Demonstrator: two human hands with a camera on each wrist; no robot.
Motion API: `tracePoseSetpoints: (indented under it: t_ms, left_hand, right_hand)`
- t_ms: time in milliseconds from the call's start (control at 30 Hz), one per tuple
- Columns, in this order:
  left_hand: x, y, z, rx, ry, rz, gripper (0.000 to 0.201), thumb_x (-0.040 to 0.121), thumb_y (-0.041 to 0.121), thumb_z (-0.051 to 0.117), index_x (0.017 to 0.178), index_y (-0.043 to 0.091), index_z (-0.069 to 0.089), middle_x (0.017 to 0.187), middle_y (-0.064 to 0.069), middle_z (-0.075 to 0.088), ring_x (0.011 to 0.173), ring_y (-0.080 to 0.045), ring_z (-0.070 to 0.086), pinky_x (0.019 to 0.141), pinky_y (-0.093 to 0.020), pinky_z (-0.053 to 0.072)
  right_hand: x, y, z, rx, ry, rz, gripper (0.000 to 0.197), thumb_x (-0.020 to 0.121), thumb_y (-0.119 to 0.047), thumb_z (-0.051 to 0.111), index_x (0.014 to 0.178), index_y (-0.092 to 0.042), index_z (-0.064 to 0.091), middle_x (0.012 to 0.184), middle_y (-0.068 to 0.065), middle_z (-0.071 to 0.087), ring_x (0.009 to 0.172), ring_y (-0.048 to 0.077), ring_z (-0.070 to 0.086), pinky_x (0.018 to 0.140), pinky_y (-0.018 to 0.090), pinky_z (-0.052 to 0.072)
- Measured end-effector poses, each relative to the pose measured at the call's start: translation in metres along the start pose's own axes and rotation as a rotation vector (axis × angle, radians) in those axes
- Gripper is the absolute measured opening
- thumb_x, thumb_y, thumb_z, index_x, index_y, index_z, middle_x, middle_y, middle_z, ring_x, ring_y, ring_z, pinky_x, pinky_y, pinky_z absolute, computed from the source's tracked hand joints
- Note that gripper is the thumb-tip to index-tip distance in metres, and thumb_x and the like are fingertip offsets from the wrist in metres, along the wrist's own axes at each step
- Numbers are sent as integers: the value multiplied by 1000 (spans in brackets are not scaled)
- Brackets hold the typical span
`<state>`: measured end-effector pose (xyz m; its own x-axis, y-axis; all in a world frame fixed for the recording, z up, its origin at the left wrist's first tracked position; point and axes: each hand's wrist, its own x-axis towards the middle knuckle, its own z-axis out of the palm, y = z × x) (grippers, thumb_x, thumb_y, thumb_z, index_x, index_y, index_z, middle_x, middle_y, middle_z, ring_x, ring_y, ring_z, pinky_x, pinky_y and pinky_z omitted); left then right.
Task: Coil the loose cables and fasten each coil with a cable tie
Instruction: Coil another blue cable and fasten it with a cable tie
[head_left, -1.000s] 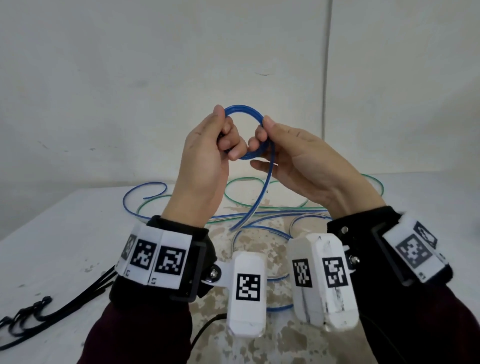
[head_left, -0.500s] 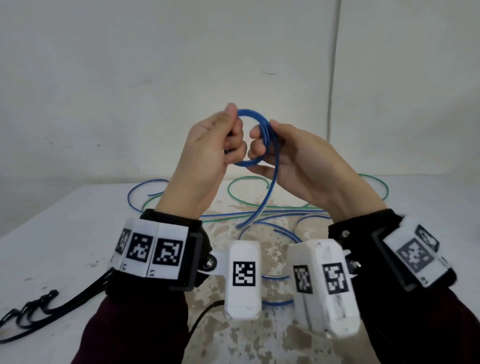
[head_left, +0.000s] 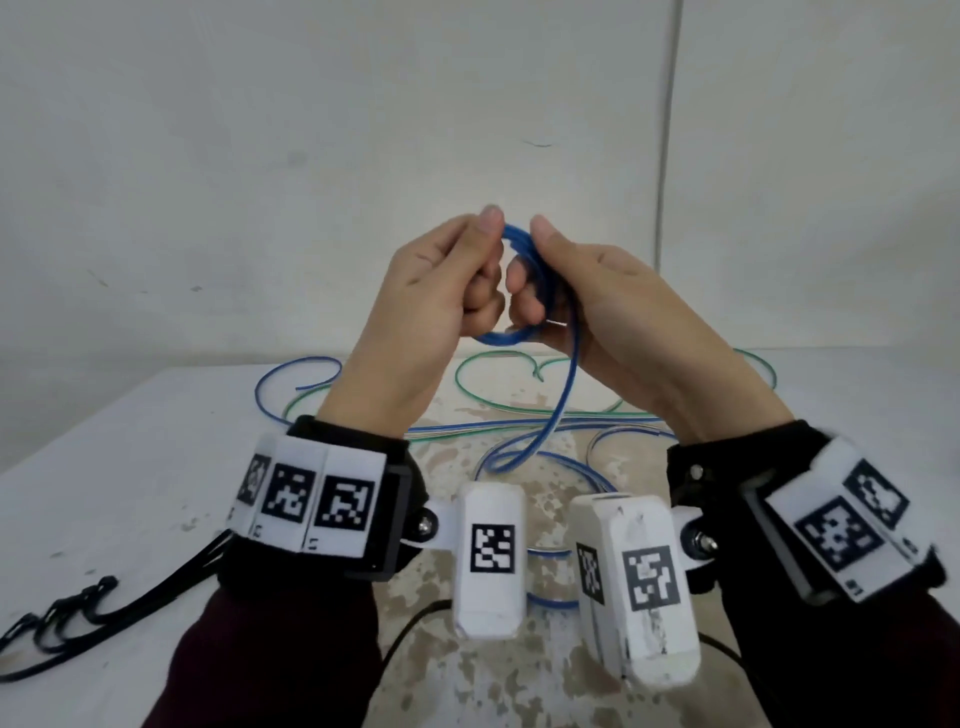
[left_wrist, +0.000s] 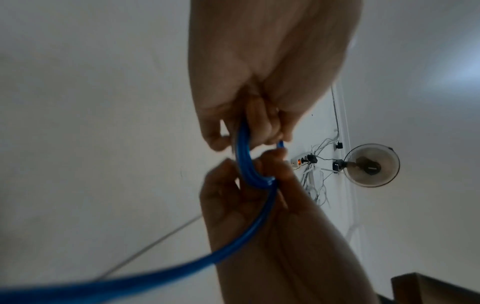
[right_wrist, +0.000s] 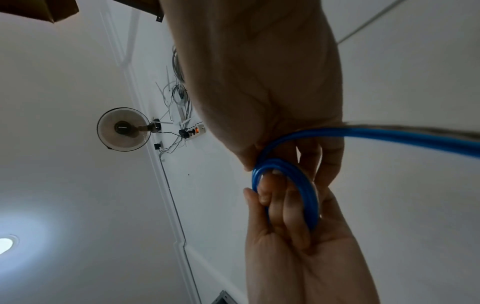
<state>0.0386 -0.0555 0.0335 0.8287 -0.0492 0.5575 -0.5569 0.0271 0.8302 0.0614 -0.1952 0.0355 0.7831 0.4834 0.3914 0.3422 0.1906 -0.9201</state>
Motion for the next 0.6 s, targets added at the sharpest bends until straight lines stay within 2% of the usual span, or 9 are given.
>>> tracePoseSetpoints:
  t_ms: [67,133,200,267,300,367,500,533,600]
  left_hand:
    - [0,3,4,-34,69,12,37,100,27,45,66,13,39,48,5,25,54,-43,19,63,-41,14]
    - [0,5,4,-24,67,-29,38,99,26,46,65,12,39,45,7,23,48,-28,17,58,-34,15]
    - [0,9,0,16,-40,-122,39,99,26,43,63,10,40,41,6,26,38,-17,24,48,-24,24]
    - [-2,10,-5,68,-182,-219,41,100,27,39,64,7,42,40,5,32,37,-18,37,46,-21,39]
    - [-3,10,-7,79,-228,-247,41,100,27,38,64,8,42,41,4,32,39,-17,38,48,-20,40]
    - [-5,10,-10,109,-243,-234,40,100,27,37,64,10,39,48,2,26,44,-15,30,48,-18,33]
    - [-3,7,-4,134,-103,-66,42,103,24,37,63,10,37,62,-10,16,49,-14,16,51,-26,16]
    - [-3,6,-3,105,-63,-42,42,103,23,37,62,12,35,63,-9,16,48,-13,16,52,-28,15]
    - [-2,5,0,49,-3,-25,41,103,23,37,63,15,30,54,2,20,47,-13,17,52,-28,15]
  right_hand:
    - [-1,-4,0,15,-14,-10,43,104,-31,31,78,-10,59,60,1,53,62,11,55,72,25,51]
    - [-3,-6,-2,15,-25,-6,42,104,-29,30,76,-11,55,55,-2,47,61,12,50,69,23,49]
    - [-3,-5,-3,-32,-28,13,41,104,-29,32,71,-13,49,50,-6,35,56,13,40,64,21,41]
    - [-4,-2,-4,-143,-37,36,42,103,-30,34,66,-14,46,49,-7,30,53,13,34,60,21,34]
    - [-4,-1,-3,-181,-43,49,43,103,-30,35,65,-15,46,49,-7,30,52,13,33,59,21,34]
    - [-4,1,-2,-197,-47,71,43,103,-30,35,66,-14,49,49,-8,32,51,12,34,59,21,35]
    - [-2,-2,-2,-120,-4,53,40,104,-28,33,76,-12,56,57,-1,45,54,11,46,67,28,46]
    - [-2,-3,-3,-116,2,39,40,104,-28,33,78,-12,58,59,0,51,57,12,51,70,31,50]
    - [-3,-5,-5,-112,2,30,41,103,-30,34,79,-10,61,62,2,60,64,13,60,77,32,54]
